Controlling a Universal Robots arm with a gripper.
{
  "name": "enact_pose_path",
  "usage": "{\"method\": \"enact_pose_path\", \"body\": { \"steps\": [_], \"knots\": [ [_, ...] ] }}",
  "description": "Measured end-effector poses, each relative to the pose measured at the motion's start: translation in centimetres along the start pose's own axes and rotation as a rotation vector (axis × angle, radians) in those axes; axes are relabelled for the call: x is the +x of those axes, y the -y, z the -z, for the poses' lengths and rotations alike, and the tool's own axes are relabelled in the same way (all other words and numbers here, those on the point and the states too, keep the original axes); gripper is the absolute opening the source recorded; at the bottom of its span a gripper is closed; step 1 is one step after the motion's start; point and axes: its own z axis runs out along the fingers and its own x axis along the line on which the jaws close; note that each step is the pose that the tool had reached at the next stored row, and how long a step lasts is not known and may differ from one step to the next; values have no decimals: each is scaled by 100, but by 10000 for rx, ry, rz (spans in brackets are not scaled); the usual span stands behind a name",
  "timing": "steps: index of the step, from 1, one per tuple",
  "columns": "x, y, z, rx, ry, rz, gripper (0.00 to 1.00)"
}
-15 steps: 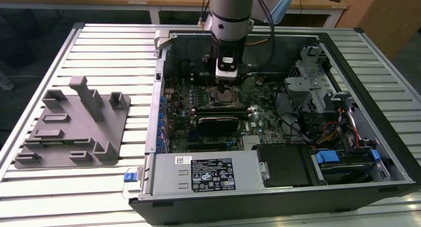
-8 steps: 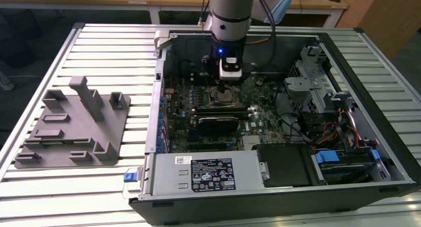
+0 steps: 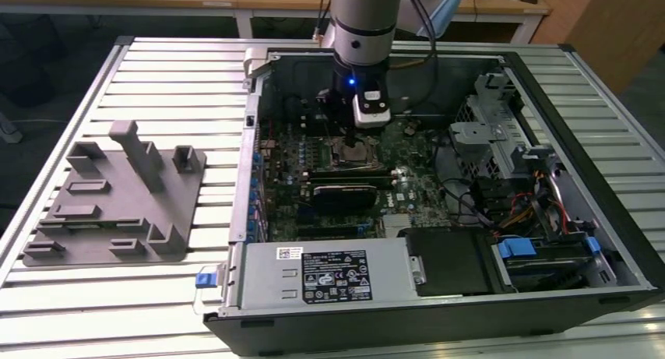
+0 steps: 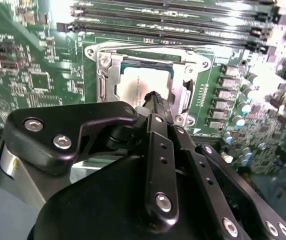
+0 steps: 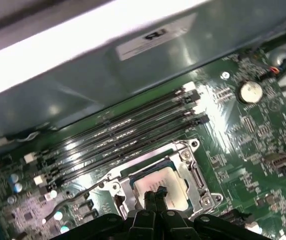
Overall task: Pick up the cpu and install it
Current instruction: 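Close the cpu cover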
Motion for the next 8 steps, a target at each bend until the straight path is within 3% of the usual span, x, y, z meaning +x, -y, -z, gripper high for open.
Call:
{"method": "enact_pose_path", "body": {
  "steps": [8],
  "knots": [
    [0,0,-15,-11,-12,1454,11]
  ]
}}
